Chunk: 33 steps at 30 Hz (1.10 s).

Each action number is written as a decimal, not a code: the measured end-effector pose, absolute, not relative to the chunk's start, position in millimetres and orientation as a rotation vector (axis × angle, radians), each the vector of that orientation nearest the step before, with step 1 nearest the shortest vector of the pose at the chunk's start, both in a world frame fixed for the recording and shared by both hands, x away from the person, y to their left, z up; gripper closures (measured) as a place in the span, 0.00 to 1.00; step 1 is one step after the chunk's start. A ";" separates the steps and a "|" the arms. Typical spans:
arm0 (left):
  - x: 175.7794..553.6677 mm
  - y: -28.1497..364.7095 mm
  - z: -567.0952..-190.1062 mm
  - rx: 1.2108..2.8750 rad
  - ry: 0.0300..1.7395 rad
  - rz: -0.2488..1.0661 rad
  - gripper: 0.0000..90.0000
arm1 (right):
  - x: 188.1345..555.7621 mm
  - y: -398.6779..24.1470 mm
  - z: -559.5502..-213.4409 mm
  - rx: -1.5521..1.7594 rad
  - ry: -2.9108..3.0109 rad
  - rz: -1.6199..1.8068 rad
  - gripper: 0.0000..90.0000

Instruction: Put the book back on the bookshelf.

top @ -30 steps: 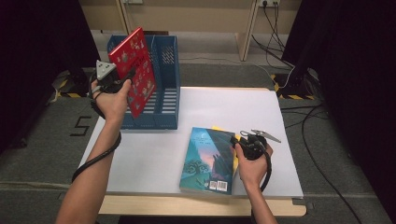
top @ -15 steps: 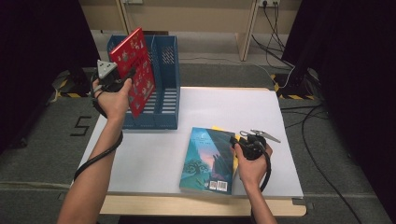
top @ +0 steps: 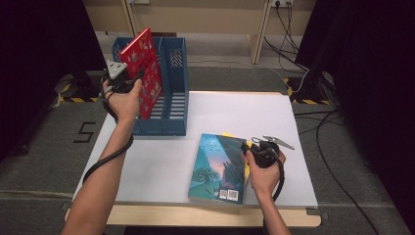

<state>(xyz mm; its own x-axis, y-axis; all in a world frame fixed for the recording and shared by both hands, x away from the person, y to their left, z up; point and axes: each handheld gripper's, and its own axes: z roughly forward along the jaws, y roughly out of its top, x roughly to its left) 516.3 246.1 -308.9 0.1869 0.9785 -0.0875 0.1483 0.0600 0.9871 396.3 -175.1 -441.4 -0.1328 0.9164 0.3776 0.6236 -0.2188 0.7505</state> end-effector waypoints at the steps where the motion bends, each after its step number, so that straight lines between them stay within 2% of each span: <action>1: 517.8 245.7 -309.6 1.341 1.202 0.941 0.88 | 396.3 -175.1 -441.3 1.817 1.723 1.283 0.63; 33: 548.4 234.2 -326.8 1.358 1.221 0.949 0.88 | 397.3 -175.0 -440.7 1.822 1.727 1.300 0.63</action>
